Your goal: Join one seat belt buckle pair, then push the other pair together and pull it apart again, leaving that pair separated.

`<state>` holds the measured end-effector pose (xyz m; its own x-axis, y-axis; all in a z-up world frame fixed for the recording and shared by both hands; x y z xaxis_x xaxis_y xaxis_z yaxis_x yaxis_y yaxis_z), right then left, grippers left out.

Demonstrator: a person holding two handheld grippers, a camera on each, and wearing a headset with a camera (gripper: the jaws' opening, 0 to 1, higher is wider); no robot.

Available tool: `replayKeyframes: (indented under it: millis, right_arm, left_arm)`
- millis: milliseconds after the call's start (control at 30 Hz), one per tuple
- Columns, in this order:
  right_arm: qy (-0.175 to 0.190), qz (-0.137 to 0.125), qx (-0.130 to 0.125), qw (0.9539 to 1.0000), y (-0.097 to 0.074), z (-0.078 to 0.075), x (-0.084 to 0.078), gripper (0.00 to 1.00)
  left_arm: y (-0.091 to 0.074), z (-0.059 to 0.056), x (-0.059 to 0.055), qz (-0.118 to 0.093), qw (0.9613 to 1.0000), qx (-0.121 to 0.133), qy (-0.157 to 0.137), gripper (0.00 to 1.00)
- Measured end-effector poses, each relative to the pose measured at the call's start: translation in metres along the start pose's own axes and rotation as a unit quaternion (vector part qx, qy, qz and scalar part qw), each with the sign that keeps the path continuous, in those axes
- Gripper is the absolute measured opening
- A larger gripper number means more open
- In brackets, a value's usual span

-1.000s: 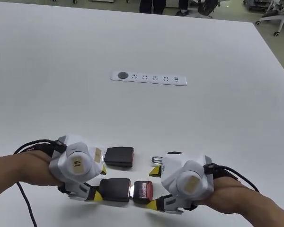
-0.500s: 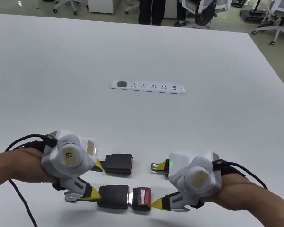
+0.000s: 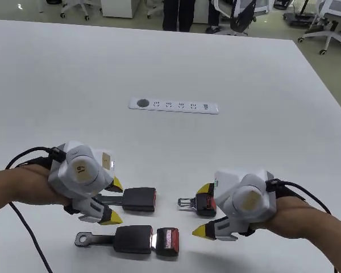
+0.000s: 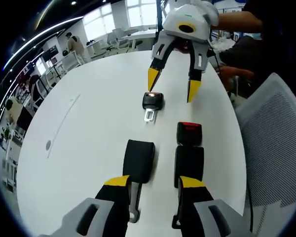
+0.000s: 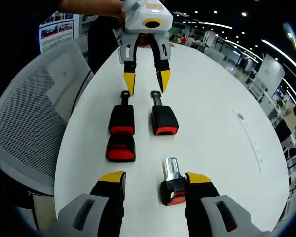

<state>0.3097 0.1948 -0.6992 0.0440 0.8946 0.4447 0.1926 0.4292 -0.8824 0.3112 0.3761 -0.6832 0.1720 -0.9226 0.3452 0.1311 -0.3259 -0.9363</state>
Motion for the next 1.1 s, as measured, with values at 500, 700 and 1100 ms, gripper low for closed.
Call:
replayKeyframes:
  millis: [500, 700, 1100]
  right_arm:
    - [0.006, 0.021, 0.004, 0.9997, 0.003, -0.023, -0.023, 0.45]
    - [0.003, 0.029, 0.008, 0.9996, 0.009, -0.03, -0.032, 0.44]
    - [-0.011, 0.041, 0.021, 0.9989, 0.024, -0.04, -0.042, 0.38]
  left_arm:
    - [0.009, 0.021, -0.002, 0.004, 1.0, -0.003, 0.0, 0.38]
    - [0.017, 0.031, -0.005, 0.007, 1.0, -0.001, -0.003, 0.39]
    - [0.035, 0.036, -0.006, 0.02, 0.9996, -0.022, 0.001, 0.37]
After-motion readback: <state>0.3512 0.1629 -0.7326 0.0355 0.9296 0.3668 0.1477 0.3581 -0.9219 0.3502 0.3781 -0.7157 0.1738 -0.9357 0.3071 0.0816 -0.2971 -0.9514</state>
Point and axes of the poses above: the centre of the closed fingertips' face, and the gripper's own axes: y roughly forward along the fingers, z roughly to its left, x roughly out of its top, the point moved 4 cm from there along -y, roughly backward along the fingers, and after that the axes turned 11 degrees about z, right-handed, at the moved point
